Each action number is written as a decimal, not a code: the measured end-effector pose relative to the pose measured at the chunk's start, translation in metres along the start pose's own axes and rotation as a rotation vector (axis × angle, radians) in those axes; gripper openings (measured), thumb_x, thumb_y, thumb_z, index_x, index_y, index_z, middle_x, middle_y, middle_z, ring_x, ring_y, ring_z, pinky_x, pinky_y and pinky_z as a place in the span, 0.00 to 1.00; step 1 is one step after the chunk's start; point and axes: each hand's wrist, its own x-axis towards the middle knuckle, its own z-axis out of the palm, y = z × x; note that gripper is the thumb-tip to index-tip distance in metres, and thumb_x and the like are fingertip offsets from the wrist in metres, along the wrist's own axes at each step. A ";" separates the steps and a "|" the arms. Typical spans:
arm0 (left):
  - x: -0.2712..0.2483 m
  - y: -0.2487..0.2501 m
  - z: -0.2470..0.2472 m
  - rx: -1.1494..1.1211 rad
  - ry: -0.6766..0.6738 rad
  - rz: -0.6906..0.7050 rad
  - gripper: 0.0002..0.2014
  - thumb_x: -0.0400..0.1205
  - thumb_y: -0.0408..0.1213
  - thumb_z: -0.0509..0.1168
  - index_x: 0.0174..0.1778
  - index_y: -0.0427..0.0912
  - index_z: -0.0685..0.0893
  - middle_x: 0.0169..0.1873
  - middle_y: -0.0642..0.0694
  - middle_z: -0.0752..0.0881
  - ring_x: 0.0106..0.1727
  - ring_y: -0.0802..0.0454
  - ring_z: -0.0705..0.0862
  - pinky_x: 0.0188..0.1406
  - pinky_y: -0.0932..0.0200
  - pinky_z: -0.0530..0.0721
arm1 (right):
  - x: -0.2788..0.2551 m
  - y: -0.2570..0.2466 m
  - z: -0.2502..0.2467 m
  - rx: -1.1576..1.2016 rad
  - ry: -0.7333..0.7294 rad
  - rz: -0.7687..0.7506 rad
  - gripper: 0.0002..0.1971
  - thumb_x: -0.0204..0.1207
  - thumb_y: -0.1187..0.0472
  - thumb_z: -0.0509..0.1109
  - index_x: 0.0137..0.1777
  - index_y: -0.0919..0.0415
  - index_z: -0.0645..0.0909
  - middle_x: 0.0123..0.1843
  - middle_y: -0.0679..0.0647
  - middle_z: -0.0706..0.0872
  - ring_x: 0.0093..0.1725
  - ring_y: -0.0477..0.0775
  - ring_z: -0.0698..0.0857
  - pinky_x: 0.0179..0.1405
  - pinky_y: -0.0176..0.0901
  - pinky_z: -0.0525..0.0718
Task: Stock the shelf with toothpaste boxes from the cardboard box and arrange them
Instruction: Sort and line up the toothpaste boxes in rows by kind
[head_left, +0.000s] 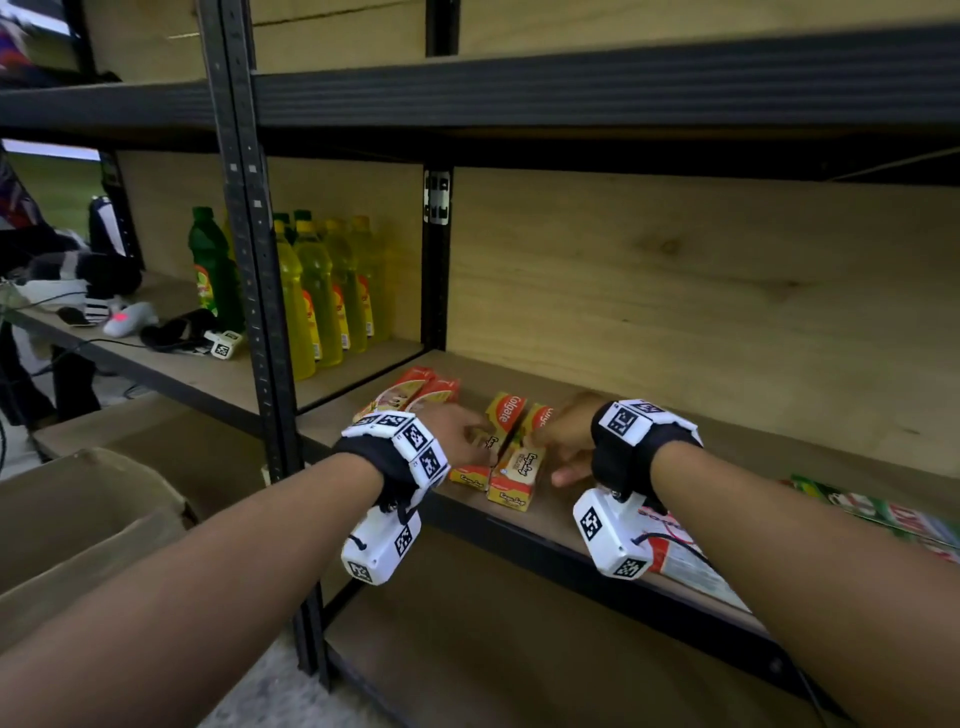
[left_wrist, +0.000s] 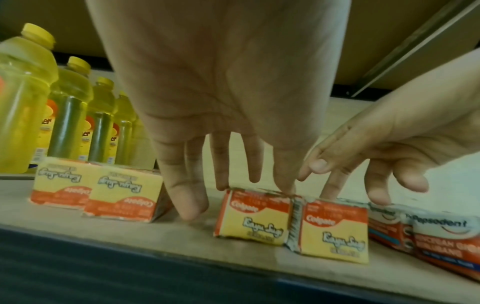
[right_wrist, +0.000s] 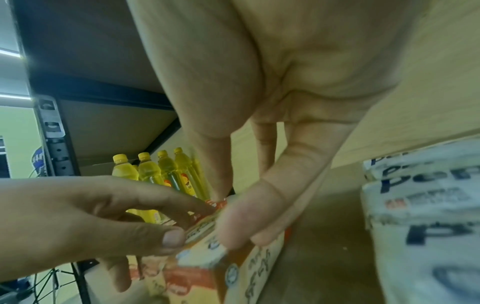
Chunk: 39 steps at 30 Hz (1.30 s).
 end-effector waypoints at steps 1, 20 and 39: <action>0.000 0.000 0.003 0.004 0.001 0.005 0.27 0.78 0.59 0.68 0.73 0.56 0.80 0.67 0.51 0.84 0.66 0.50 0.82 0.63 0.62 0.76 | -0.004 0.000 0.004 -0.008 -0.007 0.017 0.11 0.71 0.61 0.82 0.47 0.61 0.82 0.45 0.61 0.88 0.35 0.61 0.92 0.45 0.56 0.93; -0.001 -0.017 0.012 -0.013 0.074 -0.112 0.27 0.75 0.62 0.69 0.69 0.58 0.82 0.68 0.48 0.81 0.64 0.49 0.81 0.61 0.57 0.80 | 0.019 -0.001 0.042 -0.195 0.032 -0.036 0.18 0.60 0.47 0.82 0.45 0.54 0.82 0.53 0.58 0.89 0.51 0.61 0.91 0.54 0.60 0.90; -0.014 -0.002 -0.026 0.205 -0.122 0.214 0.21 0.77 0.40 0.67 0.66 0.59 0.82 0.53 0.55 0.83 0.57 0.53 0.83 0.54 0.60 0.80 | 0.014 -0.015 -0.003 -0.738 0.069 -0.081 0.13 0.63 0.46 0.78 0.38 0.54 0.86 0.45 0.53 0.90 0.38 0.54 0.85 0.41 0.46 0.85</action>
